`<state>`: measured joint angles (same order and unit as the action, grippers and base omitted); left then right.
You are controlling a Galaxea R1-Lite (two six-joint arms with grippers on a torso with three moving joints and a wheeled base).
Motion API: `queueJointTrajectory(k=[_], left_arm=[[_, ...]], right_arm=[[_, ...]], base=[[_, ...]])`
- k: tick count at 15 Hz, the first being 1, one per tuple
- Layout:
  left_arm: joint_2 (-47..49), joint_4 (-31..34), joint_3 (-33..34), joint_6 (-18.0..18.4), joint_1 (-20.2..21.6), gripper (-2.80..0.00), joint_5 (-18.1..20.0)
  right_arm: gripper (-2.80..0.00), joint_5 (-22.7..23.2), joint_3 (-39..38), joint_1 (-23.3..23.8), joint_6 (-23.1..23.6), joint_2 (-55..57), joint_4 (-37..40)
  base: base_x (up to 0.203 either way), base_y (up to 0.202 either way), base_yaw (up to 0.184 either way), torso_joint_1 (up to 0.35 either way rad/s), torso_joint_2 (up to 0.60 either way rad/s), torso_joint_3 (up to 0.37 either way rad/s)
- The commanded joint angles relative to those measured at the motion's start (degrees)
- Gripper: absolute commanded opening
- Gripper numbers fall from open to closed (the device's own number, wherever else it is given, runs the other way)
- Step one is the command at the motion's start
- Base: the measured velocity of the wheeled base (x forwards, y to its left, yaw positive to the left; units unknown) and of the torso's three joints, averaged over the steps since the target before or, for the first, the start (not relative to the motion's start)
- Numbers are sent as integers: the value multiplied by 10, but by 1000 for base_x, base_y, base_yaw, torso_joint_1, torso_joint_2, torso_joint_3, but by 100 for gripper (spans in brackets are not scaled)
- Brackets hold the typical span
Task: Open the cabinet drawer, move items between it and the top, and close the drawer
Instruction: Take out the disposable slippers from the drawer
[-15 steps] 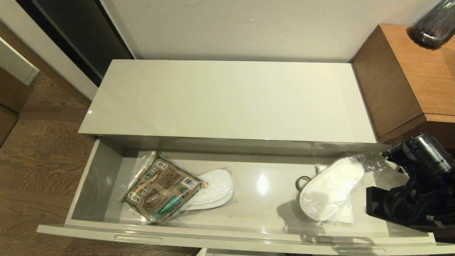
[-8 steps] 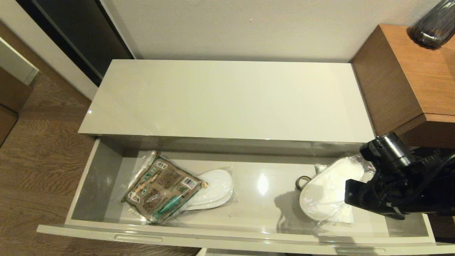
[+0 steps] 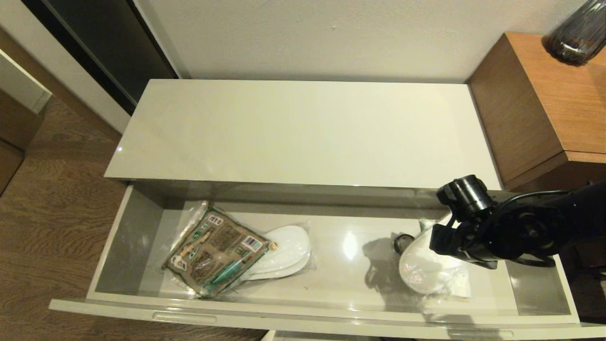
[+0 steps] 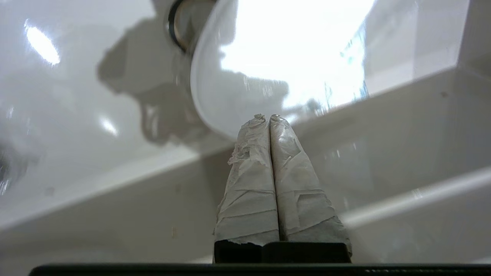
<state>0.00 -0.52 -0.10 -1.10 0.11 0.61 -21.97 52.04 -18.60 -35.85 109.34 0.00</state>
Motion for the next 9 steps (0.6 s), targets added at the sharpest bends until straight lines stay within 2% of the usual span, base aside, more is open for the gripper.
queueJointTrajectory(k=[1, 9], left_arm=[[1, 0, 0, 0, 1, -280, 0], [1, 0, 0, 0, 1, -280, 0]], right_arm=[[-280, -6, -2, 1, -2, 37, -35], [-280, -10, -6, 5, 3, 62, -70]], base=[[0, 0, 0, 0, 0, 0], [0, 0, 0, 0, 0, 0]])
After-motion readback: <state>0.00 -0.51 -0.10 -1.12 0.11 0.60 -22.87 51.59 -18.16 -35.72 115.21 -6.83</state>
